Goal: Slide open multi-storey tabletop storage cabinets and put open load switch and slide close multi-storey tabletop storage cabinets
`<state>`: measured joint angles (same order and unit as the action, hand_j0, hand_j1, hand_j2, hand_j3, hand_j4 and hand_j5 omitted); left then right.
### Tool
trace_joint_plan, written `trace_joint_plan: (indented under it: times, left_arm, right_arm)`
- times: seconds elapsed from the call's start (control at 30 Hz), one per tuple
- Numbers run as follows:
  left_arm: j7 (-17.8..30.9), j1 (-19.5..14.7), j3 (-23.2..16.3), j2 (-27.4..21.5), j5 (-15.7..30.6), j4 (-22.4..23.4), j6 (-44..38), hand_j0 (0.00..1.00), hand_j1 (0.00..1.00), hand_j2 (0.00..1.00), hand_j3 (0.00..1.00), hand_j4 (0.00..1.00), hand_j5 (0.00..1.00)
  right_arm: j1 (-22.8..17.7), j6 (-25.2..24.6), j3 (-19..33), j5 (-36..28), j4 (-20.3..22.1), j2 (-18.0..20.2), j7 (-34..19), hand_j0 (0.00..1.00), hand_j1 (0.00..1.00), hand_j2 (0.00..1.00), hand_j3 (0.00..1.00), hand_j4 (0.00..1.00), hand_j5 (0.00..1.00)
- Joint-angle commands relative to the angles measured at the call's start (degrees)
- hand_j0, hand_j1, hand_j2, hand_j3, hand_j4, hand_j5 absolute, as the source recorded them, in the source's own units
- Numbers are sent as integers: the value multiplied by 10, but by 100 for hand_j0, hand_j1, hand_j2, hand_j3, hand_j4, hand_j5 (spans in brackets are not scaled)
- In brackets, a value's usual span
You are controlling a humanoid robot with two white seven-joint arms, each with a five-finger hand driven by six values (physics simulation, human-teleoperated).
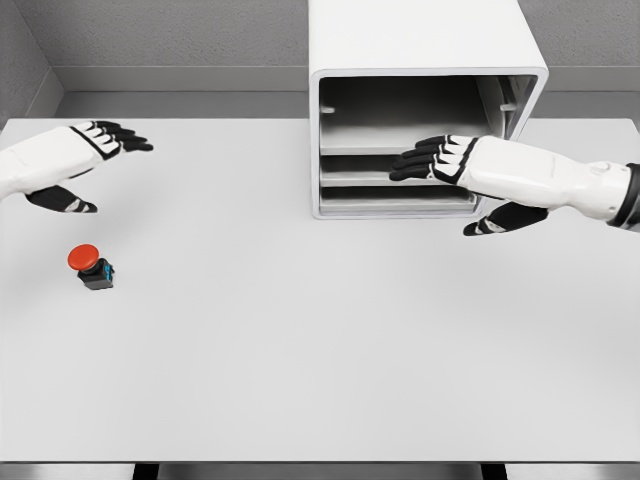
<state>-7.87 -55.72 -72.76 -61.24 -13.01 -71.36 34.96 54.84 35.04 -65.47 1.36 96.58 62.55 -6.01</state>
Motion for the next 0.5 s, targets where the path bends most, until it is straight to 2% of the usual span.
trace_joint_plan:
  times: [0.0, 0.13, 0.2, 0.27, 0.33, 0.4, 0.47]
  left_arm:
    - [0, 0, -5, -4, 38, 0, 0, 100, 100, 100, 100, 100, 100]
    - [3, 2, 1, -5, 27, 3, 0, 100, 100, 100, 100, 100, 100]
    - [4, 3, -2, -13, 26, 11, 0, 100, 100, 100, 100, 100, 100]
    - [4, 1, 5, -13, -1, 17, 0, 100, 100, 100, 100, 100, 100]
    - [3, 1, 4, -26, -4, 16, 0, 100, 100, 100, 100, 100, 100]
    - [3, 5, 1, -32, -4, 15, 0, 100, 100, 100, 100, 100, 100]
    - [3, 18, -2, -34, -5, 15, 0, 100, 100, 100, 100, 100, 100]
  right_arm:
    - [-1, 0, 0, -4, 0, -6, 0, 100, 100, 100, 100, 100, 100]
    - [-4, 0, -10, -6, -3, -40, 1, 100, 100, 100, 100, 100, 100]
    - [-4, 0, -47, -5, -3, -57, 5, 100, 100, 100, 100, 100, 100]
    - [-3, 0, -49, -4, -4, -59, 45, 100, 100, 100, 100, 100, 100]
    - [-1, 0, -45, -4, -13, -59, 61, 100, 100, 100, 100, 100, 100]
    - [17, 0, -43, -5, -17, -59, 62, 100, 100, 100, 100, 100, 100]
    - [29, 0, -43, -5, -47, -66, 58, 100, 100, 100, 100, 100, 100]
